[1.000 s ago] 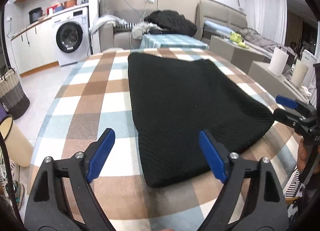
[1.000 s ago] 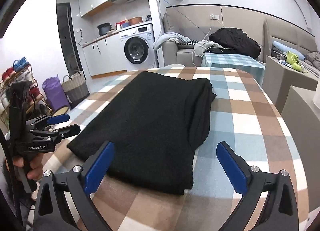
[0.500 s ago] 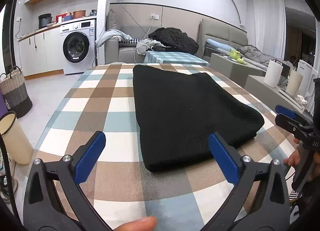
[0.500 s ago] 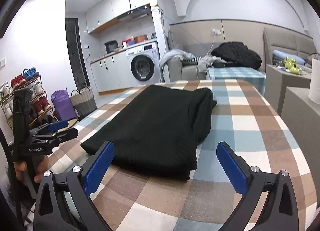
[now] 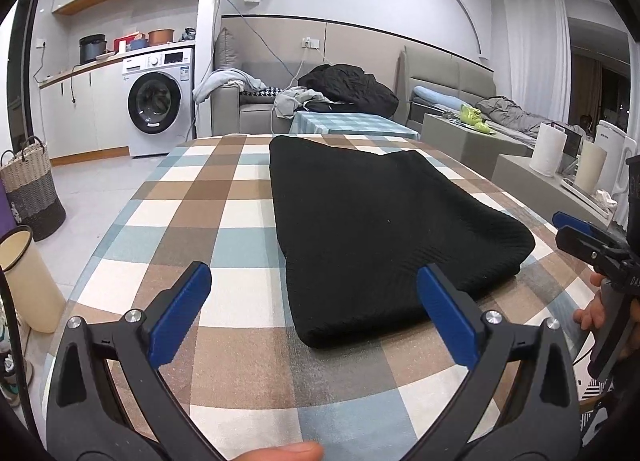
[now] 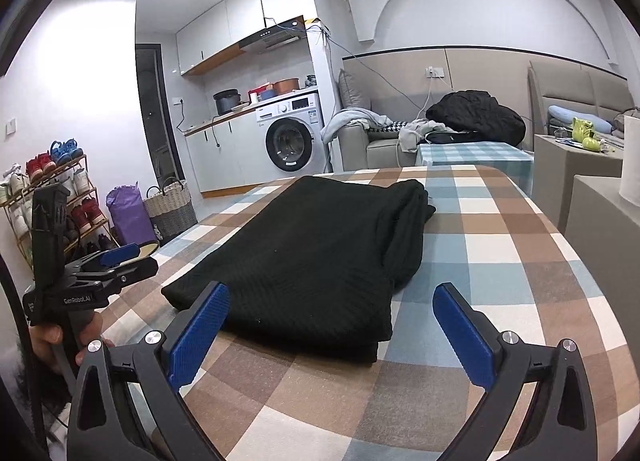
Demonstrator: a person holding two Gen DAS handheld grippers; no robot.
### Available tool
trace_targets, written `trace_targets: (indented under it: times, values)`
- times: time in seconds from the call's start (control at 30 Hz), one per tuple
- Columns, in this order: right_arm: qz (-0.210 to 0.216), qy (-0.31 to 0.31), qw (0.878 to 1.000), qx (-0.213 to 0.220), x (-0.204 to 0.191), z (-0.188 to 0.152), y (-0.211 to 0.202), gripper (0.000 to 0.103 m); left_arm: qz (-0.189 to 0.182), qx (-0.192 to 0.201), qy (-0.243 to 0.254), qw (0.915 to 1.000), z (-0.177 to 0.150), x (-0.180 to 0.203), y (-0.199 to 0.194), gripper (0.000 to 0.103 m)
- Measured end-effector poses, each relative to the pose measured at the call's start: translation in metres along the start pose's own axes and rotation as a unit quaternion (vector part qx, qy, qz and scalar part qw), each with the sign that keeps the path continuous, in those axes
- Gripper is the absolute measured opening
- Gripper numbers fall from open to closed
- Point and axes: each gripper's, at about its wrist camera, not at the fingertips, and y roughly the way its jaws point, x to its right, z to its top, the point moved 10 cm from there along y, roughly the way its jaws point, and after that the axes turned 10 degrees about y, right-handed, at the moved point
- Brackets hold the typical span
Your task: Fold small clothes
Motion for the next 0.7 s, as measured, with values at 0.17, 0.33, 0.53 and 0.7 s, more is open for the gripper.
trace_targets:
  times: [0.17,0.33,0.53,0.7]
  values:
    - [0.0,0.002,1.0,0.0,0.0,-0.0006,-0.0005,0.103,0.0,0.0,0.012,0.9999,-0.0004,0.0057,0.0001,0.102]
    - [0.002,0.004,1.0,-0.001,0.0002,-0.0008,-0.0002,0.103,-0.001,-0.001,0.011,0.9999,-0.0009,0.0069,0.0008,0.102]
    - [0.003,0.001,1.0,-0.003,-0.0004,-0.0016,0.001,0.103,-0.003,-0.005,0.006,1.0,-0.003,0.0058,0.0029,0.102]
    - [0.003,-0.002,1.0,-0.004,-0.0015,-0.0025,0.0021,0.103,-0.006,-0.008,-0.001,0.9999,-0.004,0.0024,0.0046,0.102]
